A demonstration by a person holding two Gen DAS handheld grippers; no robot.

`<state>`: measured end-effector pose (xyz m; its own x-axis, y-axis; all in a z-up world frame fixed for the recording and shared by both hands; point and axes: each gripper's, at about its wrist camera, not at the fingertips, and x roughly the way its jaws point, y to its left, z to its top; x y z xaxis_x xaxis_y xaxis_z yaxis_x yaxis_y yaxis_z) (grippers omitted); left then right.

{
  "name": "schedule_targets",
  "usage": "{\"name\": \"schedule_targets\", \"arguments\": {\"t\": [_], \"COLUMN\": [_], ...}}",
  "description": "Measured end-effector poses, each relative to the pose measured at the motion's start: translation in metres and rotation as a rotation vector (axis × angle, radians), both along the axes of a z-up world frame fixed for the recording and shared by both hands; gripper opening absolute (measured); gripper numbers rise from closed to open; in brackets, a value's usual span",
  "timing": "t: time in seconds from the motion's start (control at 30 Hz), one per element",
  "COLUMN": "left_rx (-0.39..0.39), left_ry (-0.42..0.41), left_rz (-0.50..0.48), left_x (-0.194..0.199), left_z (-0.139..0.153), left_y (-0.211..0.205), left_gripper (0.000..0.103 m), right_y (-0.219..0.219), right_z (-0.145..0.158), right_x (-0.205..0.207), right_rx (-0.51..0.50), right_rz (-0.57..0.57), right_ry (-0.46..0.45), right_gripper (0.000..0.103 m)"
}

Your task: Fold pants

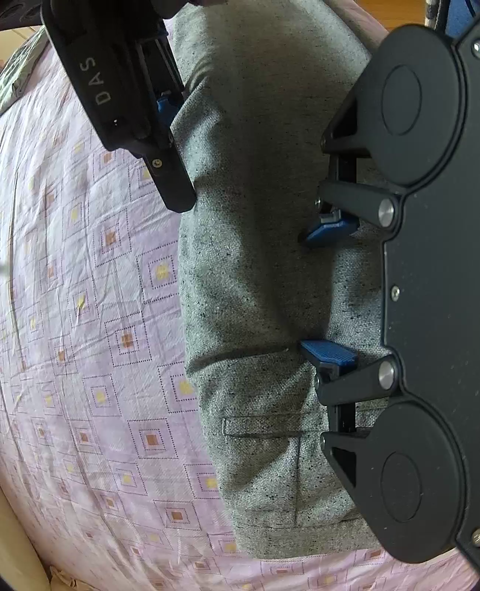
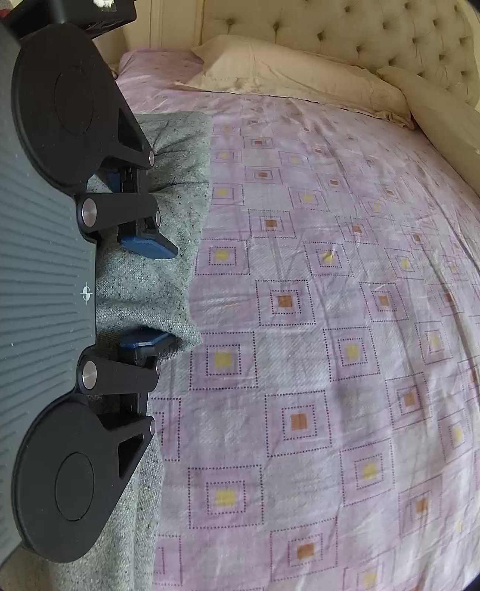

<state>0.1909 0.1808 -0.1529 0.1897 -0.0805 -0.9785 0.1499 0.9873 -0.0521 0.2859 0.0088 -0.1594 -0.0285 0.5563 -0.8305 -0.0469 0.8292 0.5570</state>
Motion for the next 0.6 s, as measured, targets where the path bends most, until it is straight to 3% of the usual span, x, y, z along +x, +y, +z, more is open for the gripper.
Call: {"name": "schedule_targets", "arguments": {"t": [0.03,0.07,0.17,0.2,0.3,0.43,0.53,0.6], "left_rx": [-0.005,-0.012,-0.031,-0.031,-0.012,-0.018,-0.074,-0.085], "left_ry": [0.003,0.008,0.008,0.008,0.010,0.033,0.018,-0.025], "left_rz": [0.003,0.005,0.015,0.013,-0.020,-0.008,0.073,0.143], "left_x": [0.000,0.001,-0.001,-0.001,-0.001,0.004,0.011,0.015], "left_z": [0.000,0.001,0.001,0.000,0.000,0.005,0.023,0.034], "left_y": [0.001,0.003,0.006,0.007,0.003,0.004,0.018,0.033], "left_gripper": [0.061,0.061,0.061,0.061,0.062,0.061,0.059,0.059], "right_y": [0.000,0.003,0.018,0.025,0.035,0.025,-0.002,-0.014], "right_z": [0.001,0.008,0.064,0.073,0.066,0.046,0.058,0.061], "right_x": [-0.001,-0.002,0.001,0.004,0.021,0.041,0.037,0.029], "right_rx": [-0.020,-0.066,-0.107,-0.119,-0.176,-0.204,-0.148,-0.162], "right_rz": [-0.001,0.029,0.111,0.148,0.159,0.062,-0.042,-0.045], "right_ry": [-0.021,-0.071,-0.398,-0.459,-0.492,-0.425,-0.408,-0.407], "right_gripper": [0.005,0.004,0.004,0.002,0.001,0.004,0.010,0.014]}}
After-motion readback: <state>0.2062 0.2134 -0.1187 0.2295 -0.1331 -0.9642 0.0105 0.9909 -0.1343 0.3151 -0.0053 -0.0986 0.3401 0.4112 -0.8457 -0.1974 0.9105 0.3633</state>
